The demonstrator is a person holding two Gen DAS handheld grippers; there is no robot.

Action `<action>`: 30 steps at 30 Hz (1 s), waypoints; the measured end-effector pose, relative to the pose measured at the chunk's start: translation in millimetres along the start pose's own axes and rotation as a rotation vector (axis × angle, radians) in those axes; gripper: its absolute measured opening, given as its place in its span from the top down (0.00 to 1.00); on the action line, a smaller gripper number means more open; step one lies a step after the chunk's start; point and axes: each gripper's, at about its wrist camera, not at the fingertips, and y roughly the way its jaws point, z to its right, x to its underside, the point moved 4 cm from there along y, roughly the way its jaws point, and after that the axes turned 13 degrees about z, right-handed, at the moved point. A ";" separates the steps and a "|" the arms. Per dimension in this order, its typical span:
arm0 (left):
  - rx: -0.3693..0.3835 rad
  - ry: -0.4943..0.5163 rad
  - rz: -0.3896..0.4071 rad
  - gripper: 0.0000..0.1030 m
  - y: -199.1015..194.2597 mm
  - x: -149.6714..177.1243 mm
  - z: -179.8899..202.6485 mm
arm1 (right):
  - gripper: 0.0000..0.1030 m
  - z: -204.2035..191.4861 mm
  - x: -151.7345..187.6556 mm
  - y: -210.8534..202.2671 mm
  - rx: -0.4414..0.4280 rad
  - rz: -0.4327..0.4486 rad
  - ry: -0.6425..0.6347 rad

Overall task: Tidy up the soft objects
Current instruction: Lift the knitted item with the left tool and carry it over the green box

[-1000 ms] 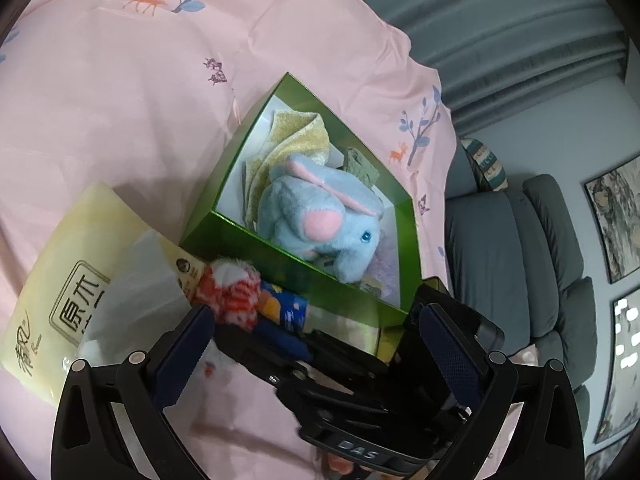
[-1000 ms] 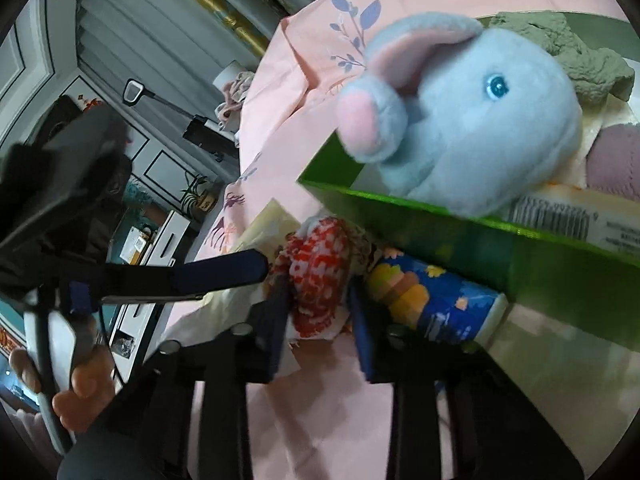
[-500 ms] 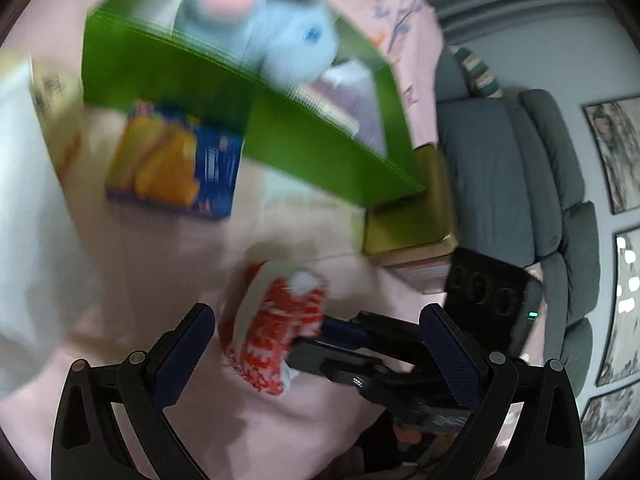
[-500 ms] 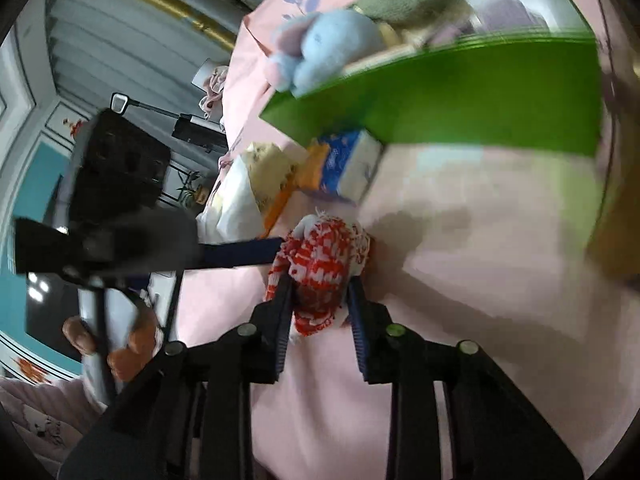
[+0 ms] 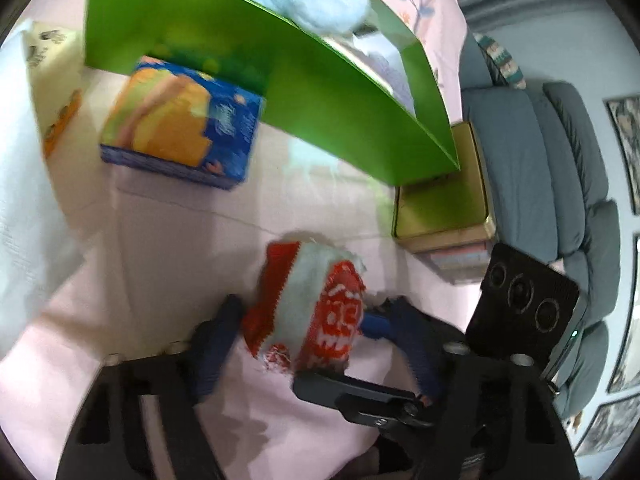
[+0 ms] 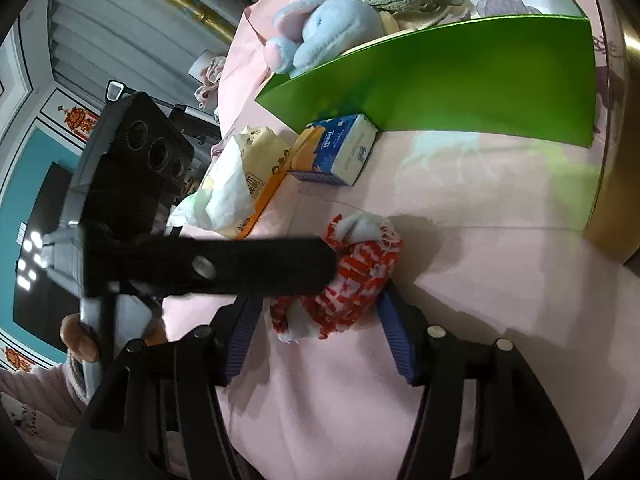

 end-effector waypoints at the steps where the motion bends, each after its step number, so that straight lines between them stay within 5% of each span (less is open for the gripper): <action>1: -0.012 0.012 -0.002 0.39 1.5 1.9 0.8 | 0.48 0.3 1.4 -1.8 0.014 0.002 -0.014; 4: -0.011 0.011 -0.001 0.39 0.0 4.1 -2.7 | 0.53 0.1 3.7 -2.4 0.031 -0.001 -0.044; 6: -0.016 0.005 0.003 0.50 -0.3 4.6 -4.7 | 0.58 -1.5 3.9 -3.4 0.033 0.001 -0.060; 16: -0.001 0.100 0.114 0.51 -38.5 -2.6 26.2 | 0.61 -36.1 -17.4 -28.5 0.022 0.118 -0.217; 30: 0.021 0.275 0.272 0.51 -57.9 -96.6 93.0 | 0.60 -51.0 -126.2 -51.3 0.108 0.312 -0.340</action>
